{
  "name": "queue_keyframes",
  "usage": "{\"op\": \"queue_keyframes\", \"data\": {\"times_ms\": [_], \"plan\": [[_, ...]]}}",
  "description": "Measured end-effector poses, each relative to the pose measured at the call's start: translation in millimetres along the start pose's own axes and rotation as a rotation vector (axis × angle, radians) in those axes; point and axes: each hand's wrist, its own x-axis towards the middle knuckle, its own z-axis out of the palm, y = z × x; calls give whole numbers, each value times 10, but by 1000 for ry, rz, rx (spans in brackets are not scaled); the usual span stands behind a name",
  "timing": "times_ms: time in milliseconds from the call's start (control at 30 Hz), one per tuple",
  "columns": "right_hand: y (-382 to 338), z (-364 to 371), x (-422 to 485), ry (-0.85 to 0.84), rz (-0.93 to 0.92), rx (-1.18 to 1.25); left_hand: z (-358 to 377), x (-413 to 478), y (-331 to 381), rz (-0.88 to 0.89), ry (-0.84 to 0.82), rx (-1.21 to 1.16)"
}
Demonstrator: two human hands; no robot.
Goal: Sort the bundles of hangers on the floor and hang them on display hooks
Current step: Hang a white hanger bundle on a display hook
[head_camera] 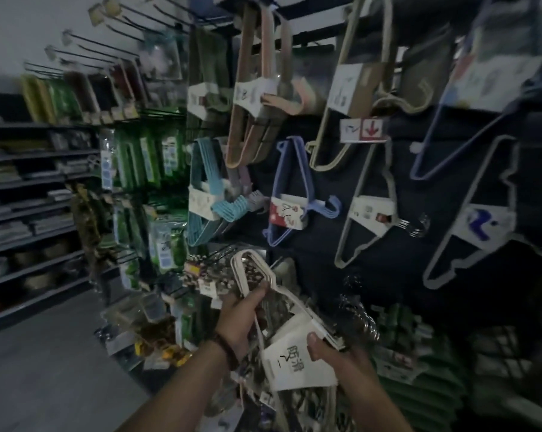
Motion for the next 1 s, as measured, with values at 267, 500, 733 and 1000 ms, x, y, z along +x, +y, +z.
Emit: {"op": "queue_keyframes", "data": {"times_ms": [267,500,733,1000], "plan": [[-343,114,-119,18,141,-358,296,325,370,183,-134,160],[-1082,310,-74,556,-262,-1077,348,542,588,319,-321,310],[-1261,430,317,493,-371,-1038,591,565,835,432,-447,301],[-1716,81,663,558,-413,-1190,914,913,1236,650,-319,580]]}}
